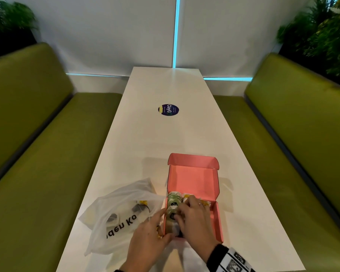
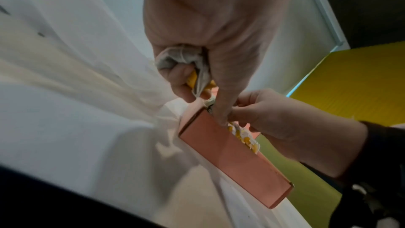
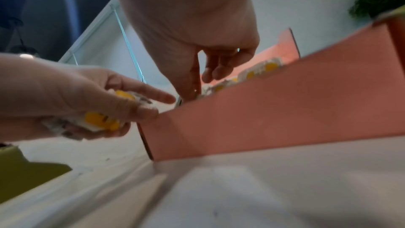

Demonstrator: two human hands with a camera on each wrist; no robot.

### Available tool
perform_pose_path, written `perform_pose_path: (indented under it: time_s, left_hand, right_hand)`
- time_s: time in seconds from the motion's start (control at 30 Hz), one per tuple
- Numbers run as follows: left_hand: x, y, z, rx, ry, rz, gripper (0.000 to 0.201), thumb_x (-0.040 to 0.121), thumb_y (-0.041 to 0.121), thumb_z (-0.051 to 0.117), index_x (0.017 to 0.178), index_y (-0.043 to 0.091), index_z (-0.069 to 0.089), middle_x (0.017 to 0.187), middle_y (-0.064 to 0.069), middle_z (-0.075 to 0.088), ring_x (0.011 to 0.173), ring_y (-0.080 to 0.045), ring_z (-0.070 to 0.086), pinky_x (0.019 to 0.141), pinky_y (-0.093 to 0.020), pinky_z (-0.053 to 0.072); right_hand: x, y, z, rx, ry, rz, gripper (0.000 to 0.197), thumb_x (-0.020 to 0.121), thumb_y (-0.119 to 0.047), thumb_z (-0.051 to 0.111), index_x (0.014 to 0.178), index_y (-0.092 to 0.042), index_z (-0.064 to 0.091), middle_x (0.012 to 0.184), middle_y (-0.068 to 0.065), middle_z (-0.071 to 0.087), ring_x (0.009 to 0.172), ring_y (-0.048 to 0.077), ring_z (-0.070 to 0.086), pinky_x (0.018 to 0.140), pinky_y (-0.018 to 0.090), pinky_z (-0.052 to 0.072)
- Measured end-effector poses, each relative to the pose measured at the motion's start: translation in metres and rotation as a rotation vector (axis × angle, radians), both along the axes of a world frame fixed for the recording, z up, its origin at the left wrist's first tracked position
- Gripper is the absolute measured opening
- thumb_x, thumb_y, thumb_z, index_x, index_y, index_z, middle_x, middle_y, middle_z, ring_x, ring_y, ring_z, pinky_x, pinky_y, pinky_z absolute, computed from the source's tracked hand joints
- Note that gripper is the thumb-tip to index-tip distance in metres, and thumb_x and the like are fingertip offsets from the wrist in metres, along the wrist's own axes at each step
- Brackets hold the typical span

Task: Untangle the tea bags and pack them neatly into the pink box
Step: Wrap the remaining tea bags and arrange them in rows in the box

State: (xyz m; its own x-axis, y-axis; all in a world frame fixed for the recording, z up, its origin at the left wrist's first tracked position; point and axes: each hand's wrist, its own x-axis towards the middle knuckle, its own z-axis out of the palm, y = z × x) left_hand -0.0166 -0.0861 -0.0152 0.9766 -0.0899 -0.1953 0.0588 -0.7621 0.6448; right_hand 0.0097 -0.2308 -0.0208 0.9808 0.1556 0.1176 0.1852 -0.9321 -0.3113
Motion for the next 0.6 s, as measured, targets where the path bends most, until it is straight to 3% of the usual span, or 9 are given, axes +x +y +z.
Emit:
perform_pose_path:
  time_s: [0.1,0.17,0.3,0.43,0.53,0.6]
  left_hand:
    - [0.001,0.001,-0.004,-0.024,-0.005,0.014,0.077,0.075,0.037,0.070,0.142,0.038,0.031,0.090,0.010,0.055,0.096,-0.009,0.056,0.081,-0.016,0.039]
    - [0.002,0.002,-0.004,-0.020,-0.012,0.017,0.079,0.075,0.038,0.070,0.143,0.039,0.028,0.094,0.011,0.054,0.097,-0.008,0.054,0.080,-0.014,0.037]
    - [0.004,0.002,-0.006,-0.017,0.002,0.019,0.083,0.073,0.044,0.070,0.144,0.039,0.027,0.093,0.010,0.057,0.094,-0.007,0.055,0.078,-0.015,0.039]
    - [0.005,0.002,-0.005,-0.009,0.024,0.000,0.082,0.071,0.050,0.069,0.142,0.044,0.028,0.105,0.006,0.065,0.102,-0.008,0.057,0.084,-0.016,0.041]
    - [0.005,0.001,-0.001,0.003,0.023,-0.032,0.076,0.074,0.048,0.068,0.139,0.050,0.029,0.093,0.010,0.062,0.101,-0.007,0.057,0.081,-0.016,0.040]
    - [0.004,0.000,0.001,0.021,0.018,-0.027,0.074,0.073,0.048,0.068,0.138,0.050,0.032,0.096,0.011,0.064,0.100,-0.007,0.057,0.081,-0.016,0.041]
  right_hand:
    - [-0.002,0.003,-0.003,0.051,-0.064,-0.021,0.056,0.040,-0.024,0.088,0.082,-0.030,0.051,0.080,-0.006,0.050,0.066,0.013,0.057,0.060,0.025,0.040]
    - [-0.004,0.002,-0.003,0.056,-0.102,0.027,0.050,0.043,-0.022,0.085,0.077,-0.031,0.050,0.080,-0.007,0.046,0.067,0.012,0.055,0.061,0.024,0.035]
    - [-0.007,0.000,-0.002,-0.127,-0.104,0.082,0.028,0.039,-0.046,0.078,0.056,-0.033,0.061,0.079,-0.011,0.043,0.074,0.010,0.047,0.065,0.029,0.021]
    - [-0.001,0.001,-0.008,-0.272,-0.085,0.121,0.026,0.030,-0.051,0.073,0.049,-0.036,0.063,0.082,-0.012,0.030,0.077,0.012,0.037,0.060,0.033,0.016]
    - [0.002,0.001,-0.010,-0.297,-0.078,0.147,0.028,0.029,-0.052,0.073,0.049,-0.036,0.062,0.085,-0.011,0.029,0.079,0.012,0.035,0.060,0.034,0.015]
    - [0.003,0.001,-0.011,-0.311,-0.053,0.158,0.029,0.028,-0.052,0.074,0.049,-0.035,0.063,0.086,-0.011,0.030,0.080,0.013,0.035,0.059,0.034,0.015]
